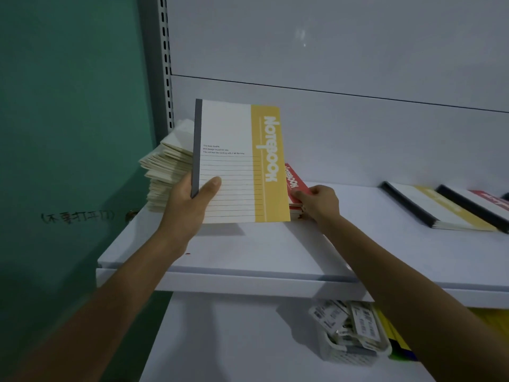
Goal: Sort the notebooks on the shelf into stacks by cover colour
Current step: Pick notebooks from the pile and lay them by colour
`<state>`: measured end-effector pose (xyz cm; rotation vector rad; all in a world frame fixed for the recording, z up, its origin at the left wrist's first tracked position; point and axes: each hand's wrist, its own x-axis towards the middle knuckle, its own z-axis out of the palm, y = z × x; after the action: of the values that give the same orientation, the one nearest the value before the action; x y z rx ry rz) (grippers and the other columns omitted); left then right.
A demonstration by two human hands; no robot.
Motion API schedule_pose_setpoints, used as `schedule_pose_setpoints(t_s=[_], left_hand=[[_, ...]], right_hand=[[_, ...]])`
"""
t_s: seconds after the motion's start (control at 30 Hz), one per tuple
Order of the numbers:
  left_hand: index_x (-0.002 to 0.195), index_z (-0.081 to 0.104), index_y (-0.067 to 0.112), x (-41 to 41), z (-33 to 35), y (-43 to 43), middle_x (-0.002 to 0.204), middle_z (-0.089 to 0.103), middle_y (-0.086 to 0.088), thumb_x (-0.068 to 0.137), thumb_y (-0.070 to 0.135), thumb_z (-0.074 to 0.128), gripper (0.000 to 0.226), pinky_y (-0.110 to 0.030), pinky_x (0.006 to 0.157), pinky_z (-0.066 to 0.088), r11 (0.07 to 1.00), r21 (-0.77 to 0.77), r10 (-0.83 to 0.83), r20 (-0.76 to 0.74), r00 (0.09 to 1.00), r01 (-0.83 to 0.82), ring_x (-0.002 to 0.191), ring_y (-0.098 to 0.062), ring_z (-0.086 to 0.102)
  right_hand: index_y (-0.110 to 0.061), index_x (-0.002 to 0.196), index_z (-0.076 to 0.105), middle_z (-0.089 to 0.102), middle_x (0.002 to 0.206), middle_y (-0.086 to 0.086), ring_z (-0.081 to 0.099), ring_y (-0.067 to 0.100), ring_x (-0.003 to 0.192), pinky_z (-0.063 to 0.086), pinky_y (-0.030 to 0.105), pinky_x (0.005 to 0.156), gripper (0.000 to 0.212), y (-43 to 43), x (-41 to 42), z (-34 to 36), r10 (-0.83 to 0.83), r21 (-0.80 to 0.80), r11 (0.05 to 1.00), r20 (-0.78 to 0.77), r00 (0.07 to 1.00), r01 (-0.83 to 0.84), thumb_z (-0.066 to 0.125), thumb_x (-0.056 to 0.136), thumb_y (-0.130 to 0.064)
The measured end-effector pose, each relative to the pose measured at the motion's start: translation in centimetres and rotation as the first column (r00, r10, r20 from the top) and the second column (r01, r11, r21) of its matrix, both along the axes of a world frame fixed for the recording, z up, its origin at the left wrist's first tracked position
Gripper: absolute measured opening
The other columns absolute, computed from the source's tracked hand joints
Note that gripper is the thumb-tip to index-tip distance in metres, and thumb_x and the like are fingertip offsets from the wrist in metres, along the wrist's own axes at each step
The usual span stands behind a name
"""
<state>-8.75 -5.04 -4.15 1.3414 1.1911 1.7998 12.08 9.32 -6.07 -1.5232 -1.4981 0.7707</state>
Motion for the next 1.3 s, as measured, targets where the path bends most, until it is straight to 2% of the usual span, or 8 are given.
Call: schedule_pose_setpoints(t_s=[0.1, 0.2, 0.33, 0.53, 0.83, 1.0, 1.17, 1.3], left_hand=[[0.112, 0.060, 0.032, 0.0, 0.2, -0.1, 0.107, 0.069, 0.015, 0.094, 0.023, 0.056, 0.021, -0.018, 0.080, 0.052, 1.000, 0.003, -0.005, 0.027, 1.000, 0.005, 0.101, -0.003, 0.065], [0.112, 0.060, 0.032, 0.5, 0.1, -0.3, 0.108, 0.069, 0.015, 0.094, 0.022, 0.056, 0.021, -0.020, 0.082, 0.051, 1.000, -0.005, 0.005, 0.023, 1.000, -0.005, 0.102, -0.004, 0.065], [0.111, 0.060, 0.032, 1.2, 0.2, -0.4, 0.105, 0.070, 0.017, 0.094, 0.021, 0.056, 0.021, -0.023, 0.084, 0.051, 0.999, -0.029, 0.038, 0.032, 0.999, -0.037, 0.101, -0.004, 0.065], [0.104, 0.062, 0.033, 5.7, 1.0, 0.2, 0.102, 0.070, 0.016, 0.095, 0.019, 0.056, 0.018, -0.020, 0.082, 0.049, 0.998, -0.049, 0.038, 0.043, 0.998, -0.036, 0.098, -0.002, 0.066], [0.100, 0.060, 0.036, 21.9, 0.4, 2.8, 0.103, 0.067, 0.018, 0.097, 0.018, 0.053, 0.020, -0.025, 0.088, 0.050, 0.980, -0.117, -0.161, 0.017, 0.987, 0.162, 0.099, -0.003, 0.064], [0.113, 0.061, 0.027, 32.9, -0.5, 3.7, 0.112, 0.068, 0.007, 0.096, 0.023, 0.053, 0.019, -0.036, 0.095, 0.050, 0.938, -0.189, -0.288, 0.036, 0.957, 0.290, 0.105, -0.013, 0.064], [0.122, 0.058, 0.022, 41.2, -1.4, 3.5, 0.115, 0.067, 0.004, 0.097, 0.021, 0.052, 0.026, -0.033, 0.093, 0.051, 0.908, -0.233, -0.342, 0.068, 0.937, 0.348, 0.104, -0.014, 0.063], [0.117, 0.055, 0.028, 44.8, -1.5, 4.2, 0.113, 0.064, 0.008, 0.098, 0.018, 0.049, 0.022, -0.028, 0.090, 0.048, 0.911, -0.261, -0.321, 0.033, 0.946, 0.318, 0.103, -0.011, 0.060]], right_hand=[[-0.014, 0.085, 0.059, 0.061, 0.076, -0.003, 0.059, 0.011, 0.064, 0.047, 0.025, 0.056, 0.022, -0.5, 0.3, 0.3, -0.003, -0.005, 1.000, -0.041, 0.999, 0.003, 0.068, 0.084, -0.034], [-0.006, 0.100, 0.060, 0.062, 0.085, 0.000, 0.056, 0.013, 0.067, 0.038, 0.021, 0.052, 0.020, -0.6, 0.6, 0.8, -0.018, 0.027, 0.999, -0.101, 0.995, 0.020, 0.062, 0.089, -0.023], [-0.006, 0.112, 0.052, 0.065, 0.105, 0.010, 0.067, 0.021, 0.068, 0.043, 0.022, 0.049, 0.019, -1.1, 2.0, 2.2, -0.030, 0.001, 0.999, -0.341, 0.940, 0.032, 0.049, 0.097, -0.016], [-0.017, 0.110, 0.044, 0.064, 0.100, 0.003, 0.069, 0.017, 0.063, 0.052, 0.023, 0.054, 0.011, -2.9, 8.3, 3.8, -0.060, 0.037, 0.995, -0.494, 0.867, 0.090, 0.044, 0.101, -0.022], [-0.015, 0.118, 0.044, 0.066, 0.093, 0.000, 0.070, 0.016, 0.060, 0.052, 0.021, 0.049, 0.022, -7.4, 24.7, 3.1, -0.157, 0.071, 0.972, -0.503, 0.850, 0.222, 0.048, 0.099, -0.025], [-0.017, 0.117, 0.043, 0.066, 0.093, 0.001, 0.070, 0.019, 0.068, 0.050, 0.023, 0.051, 0.019, -10.5, 35.6, 2.6, -0.261, 0.068, 0.942, -0.469, 0.844, 0.329, 0.047, 0.100, -0.025], [-0.015, 0.114, 0.044, 0.065, 0.092, 0.001, 0.068, 0.014, 0.064, 0.052, 0.025, 0.054, 0.018, -12.6, 44.2, 1.6, -0.335, 0.053, 0.918, -0.432, 0.837, 0.394, 0.046, 0.100, -0.026], [-0.014, 0.116, 0.045, 0.066, 0.095, 0.004, 0.069, 0.017, 0.069, 0.051, 0.026, 0.055, 0.021, -12.2, 48.5, 1.2, -0.369, 0.011, 0.906, -0.468, 0.803, 0.423, 0.048, 0.099, -0.027]])
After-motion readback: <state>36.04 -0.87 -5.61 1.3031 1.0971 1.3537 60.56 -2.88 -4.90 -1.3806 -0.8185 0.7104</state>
